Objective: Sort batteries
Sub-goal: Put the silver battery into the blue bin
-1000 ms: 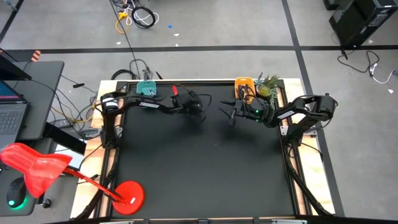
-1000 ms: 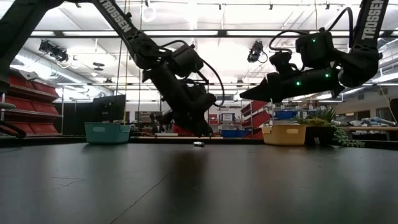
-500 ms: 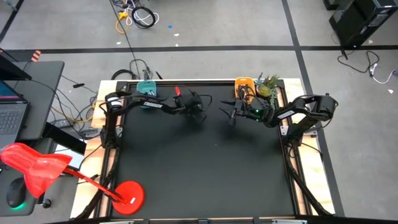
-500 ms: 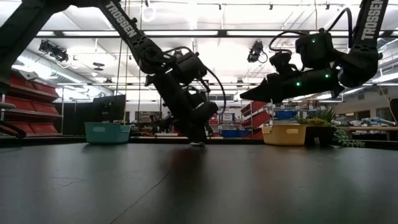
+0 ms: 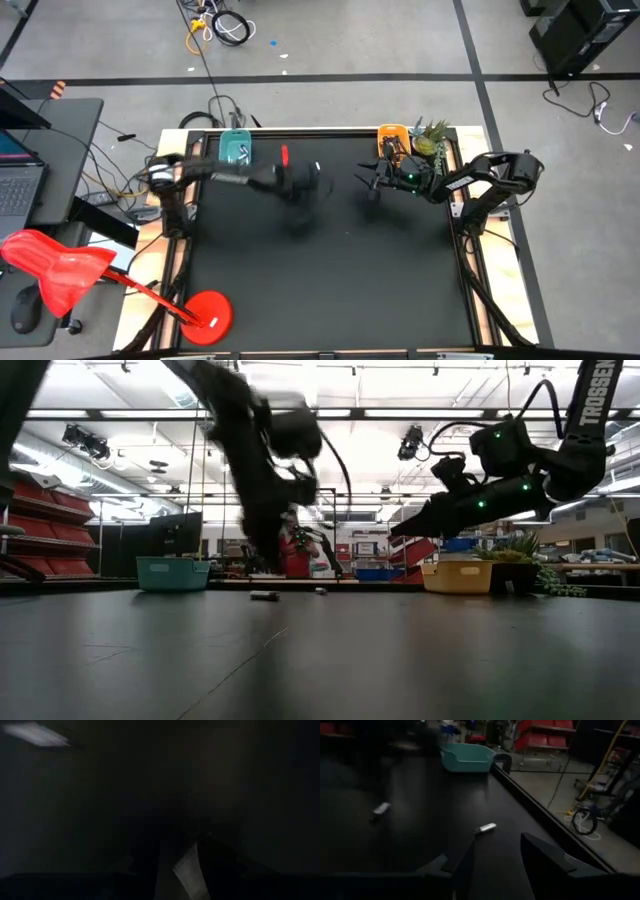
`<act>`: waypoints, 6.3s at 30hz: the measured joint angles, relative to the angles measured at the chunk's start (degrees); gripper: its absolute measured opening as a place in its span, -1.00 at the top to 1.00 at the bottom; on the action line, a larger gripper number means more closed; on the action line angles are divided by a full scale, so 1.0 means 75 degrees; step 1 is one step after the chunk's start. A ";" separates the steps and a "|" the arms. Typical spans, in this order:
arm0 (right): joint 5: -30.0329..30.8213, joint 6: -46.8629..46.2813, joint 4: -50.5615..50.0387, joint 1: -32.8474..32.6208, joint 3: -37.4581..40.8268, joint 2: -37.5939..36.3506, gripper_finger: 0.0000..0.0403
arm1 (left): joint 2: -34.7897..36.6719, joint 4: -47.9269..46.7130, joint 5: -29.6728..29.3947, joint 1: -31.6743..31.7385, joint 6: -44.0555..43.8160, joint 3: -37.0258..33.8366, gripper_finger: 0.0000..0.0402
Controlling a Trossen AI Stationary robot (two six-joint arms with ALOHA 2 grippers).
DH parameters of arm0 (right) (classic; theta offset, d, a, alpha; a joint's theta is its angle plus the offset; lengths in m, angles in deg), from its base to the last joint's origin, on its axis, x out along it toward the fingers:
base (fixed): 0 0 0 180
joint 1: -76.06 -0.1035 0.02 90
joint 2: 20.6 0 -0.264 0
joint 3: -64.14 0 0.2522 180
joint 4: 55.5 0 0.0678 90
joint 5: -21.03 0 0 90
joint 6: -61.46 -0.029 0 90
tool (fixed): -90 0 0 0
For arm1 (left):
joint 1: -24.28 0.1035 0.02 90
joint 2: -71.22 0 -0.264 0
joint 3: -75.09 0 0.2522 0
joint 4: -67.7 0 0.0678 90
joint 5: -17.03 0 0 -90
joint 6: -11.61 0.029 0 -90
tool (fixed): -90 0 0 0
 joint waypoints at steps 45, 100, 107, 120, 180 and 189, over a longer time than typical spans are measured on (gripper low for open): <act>-0.1411 -0.0796 0.0420 0.0453 0.0001 0.0003 0.25 | 0.0655 -0.0856 -0.0969 -0.3988 -0.2151 -0.1728 0.50; -0.3602 -0.0565 0.1166 0.0642 -0.0054 0.0006 0.25 | -0.0314 -0.2390 -0.0219 -0.3780 -1.0372 -0.0557 0.90; -0.3602 -0.0565 0.1147 0.0642 -0.0054 0.0006 0.25 | -0.0165 -0.2558 -0.0714 -0.3814 -1.0156 -0.0476 0.90; -0.3599 -0.0571 0.1115 0.0642 -0.0054 0.0003 0.25 | 0.0998 -0.3876 -0.1950 -0.3044 -0.9444 -0.0268 0.99; -0.3593 -0.0513 0.0668 0.0657 -0.0054 0.0003 0.25 | 0.1520 0.0367 -0.2143 -0.2897 -0.8184 -0.2757 0.91; -0.3592 -0.0513 0.0655 0.0657 -0.0054 0.0003 0.25 | 0.1584 0.0310 -0.2429 -0.2891 -0.8125 -0.2741 0.91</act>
